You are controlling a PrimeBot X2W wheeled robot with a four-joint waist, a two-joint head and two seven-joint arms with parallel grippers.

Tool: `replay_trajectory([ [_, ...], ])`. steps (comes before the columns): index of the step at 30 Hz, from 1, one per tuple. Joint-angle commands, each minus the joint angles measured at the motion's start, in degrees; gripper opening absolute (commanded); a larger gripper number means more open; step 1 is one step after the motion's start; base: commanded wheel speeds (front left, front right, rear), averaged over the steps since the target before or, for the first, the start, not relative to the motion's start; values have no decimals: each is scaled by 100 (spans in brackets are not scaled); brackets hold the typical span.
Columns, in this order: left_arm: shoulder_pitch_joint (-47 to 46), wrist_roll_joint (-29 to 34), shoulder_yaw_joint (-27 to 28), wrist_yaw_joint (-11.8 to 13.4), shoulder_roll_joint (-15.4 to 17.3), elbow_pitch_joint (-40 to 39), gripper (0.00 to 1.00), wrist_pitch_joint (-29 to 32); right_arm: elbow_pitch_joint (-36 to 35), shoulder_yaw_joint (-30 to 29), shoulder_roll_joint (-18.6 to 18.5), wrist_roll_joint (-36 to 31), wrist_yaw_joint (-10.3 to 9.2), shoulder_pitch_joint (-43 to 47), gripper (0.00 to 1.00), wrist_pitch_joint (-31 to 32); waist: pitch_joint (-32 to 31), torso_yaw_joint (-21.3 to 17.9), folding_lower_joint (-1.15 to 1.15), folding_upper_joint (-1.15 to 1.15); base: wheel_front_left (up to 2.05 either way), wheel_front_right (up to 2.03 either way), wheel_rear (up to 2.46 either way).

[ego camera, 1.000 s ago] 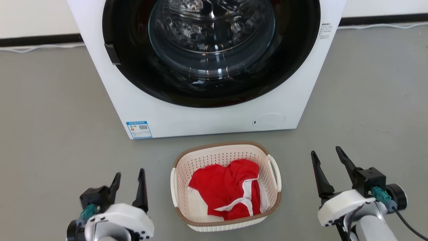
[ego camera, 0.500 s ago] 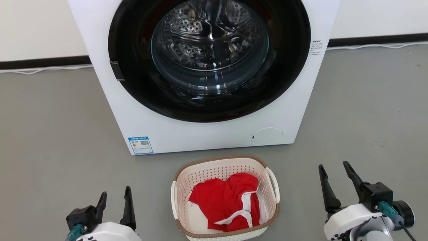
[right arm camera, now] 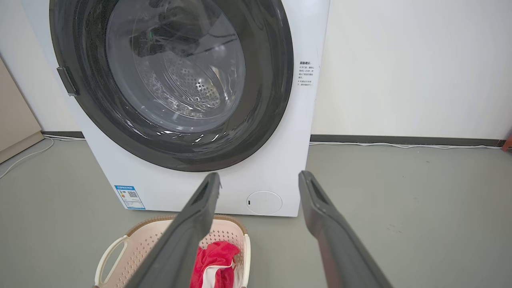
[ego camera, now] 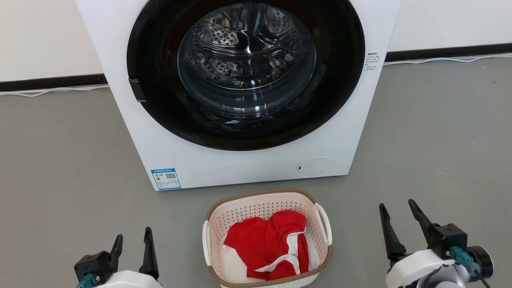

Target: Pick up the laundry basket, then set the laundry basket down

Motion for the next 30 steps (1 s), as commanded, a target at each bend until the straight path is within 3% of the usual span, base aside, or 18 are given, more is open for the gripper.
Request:
replay_trajectory([
  [1, -120, 67, 182, 49, 72, -165, 100, -35, -121, 160, -5, -81, 35, -91, 100, -36, 4, 3, 0, 0, 0, 0, 0],
  [3, -118, 84, 169, 28, 72, -156, 100, -35, -133, 170, -1, -82, 35, -99, 100, -36, 7, 5, 0, 0, 0, 0, 0],
  [4, -1, 14, 0, -1, 0, -15, 0, 1, -2, 21, 10, -4, 0, -1, 0, 0, 7, 3, 0, 0, 0, 0, 0],
  [11, 127, -151, 25, -16, -58, 278, 0, 70, 269, -26, 81, 175, -5, 146, 0, 75, 8, 10, 1, 0, 0, 0, 0],
  [15, 113, -398, 40, -41, -53, 231, 0, 142, 218, -46, 83, 474, -3, 145, 0, 155, -1, 22, 13, 0, 0, 0, 0],
  [20, 101, -705, 41, -72, -48, 168, 0, 213, 141, -40, 86, 846, -2, 157, 0, 222, 13, 36, 1, 0, 0, 0, 0],
  [30, 61, -1314, 62, -135, -38, 50, 0, 369, 2, -52, 90, 1582, 2, 160, 0, 372, 24, 65, 0, 0, 0, 0, 0],
])
